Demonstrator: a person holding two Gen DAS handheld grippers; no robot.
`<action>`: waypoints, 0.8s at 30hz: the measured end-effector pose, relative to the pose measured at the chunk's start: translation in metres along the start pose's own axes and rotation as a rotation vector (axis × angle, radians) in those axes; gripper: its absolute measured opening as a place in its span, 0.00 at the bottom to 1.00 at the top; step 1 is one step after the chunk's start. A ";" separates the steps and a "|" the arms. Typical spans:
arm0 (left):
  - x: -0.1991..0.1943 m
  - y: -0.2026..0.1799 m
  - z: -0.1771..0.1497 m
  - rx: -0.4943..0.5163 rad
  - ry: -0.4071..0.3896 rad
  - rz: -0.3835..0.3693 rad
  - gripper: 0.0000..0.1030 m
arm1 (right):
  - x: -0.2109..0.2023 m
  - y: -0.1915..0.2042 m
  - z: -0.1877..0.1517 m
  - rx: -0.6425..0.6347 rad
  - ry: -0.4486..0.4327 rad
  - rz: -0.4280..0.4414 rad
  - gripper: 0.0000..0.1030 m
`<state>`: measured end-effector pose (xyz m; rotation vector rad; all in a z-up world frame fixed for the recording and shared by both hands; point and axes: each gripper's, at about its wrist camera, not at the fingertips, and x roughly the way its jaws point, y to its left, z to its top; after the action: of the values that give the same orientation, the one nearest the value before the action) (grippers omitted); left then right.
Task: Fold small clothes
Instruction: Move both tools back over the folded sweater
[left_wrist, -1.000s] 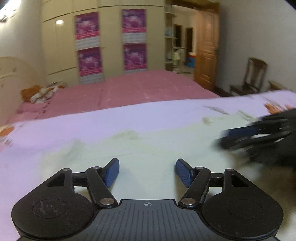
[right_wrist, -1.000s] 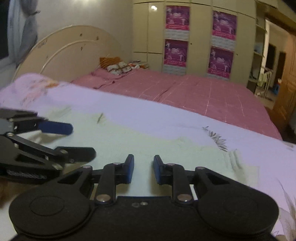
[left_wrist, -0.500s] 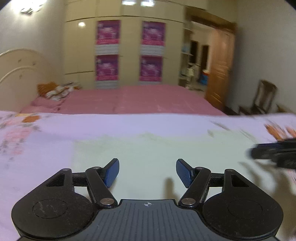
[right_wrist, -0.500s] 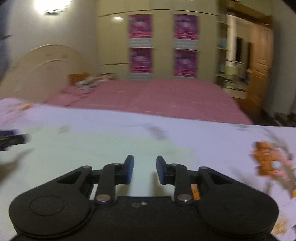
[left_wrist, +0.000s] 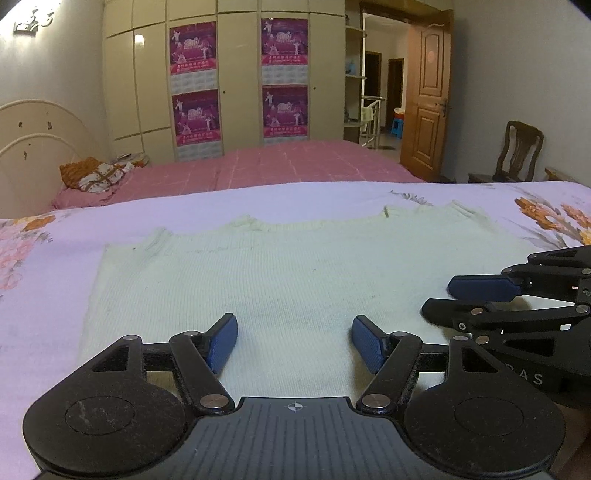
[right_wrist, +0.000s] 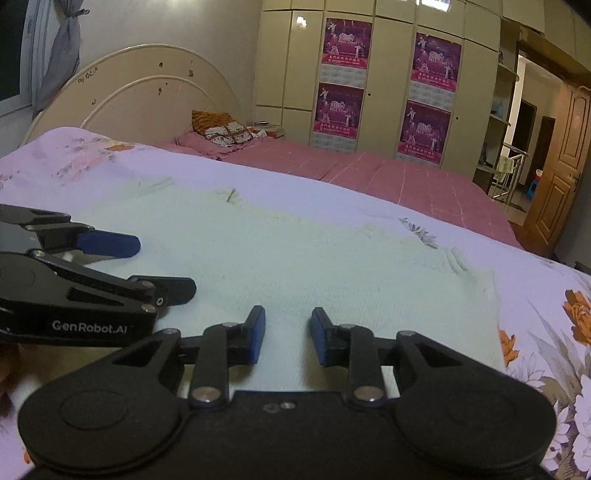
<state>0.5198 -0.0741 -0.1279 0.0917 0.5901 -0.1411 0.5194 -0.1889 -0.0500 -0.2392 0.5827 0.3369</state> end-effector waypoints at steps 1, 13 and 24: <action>-0.002 0.003 -0.001 0.004 0.001 0.000 0.67 | 0.001 0.001 0.001 -0.001 0.001 0.000 0.27; -0.038 0.035 -0.018 -0.024 -0.023 0.043 0.67 | -0.024 -0.041 -0.019 0.136 0.016 -0.135 0.30; -0.072 -0.014 -0.055 0.014 0.010 0.004 0.67 | -0.072 0.038 -0.060 0.047 0.021 -0.005 0.29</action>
<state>0.4280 -0.0731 -0.1340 0.1073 0.5995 -0.1412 0.4190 -0.1898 -0.0623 -0.1994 0.6100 0.3157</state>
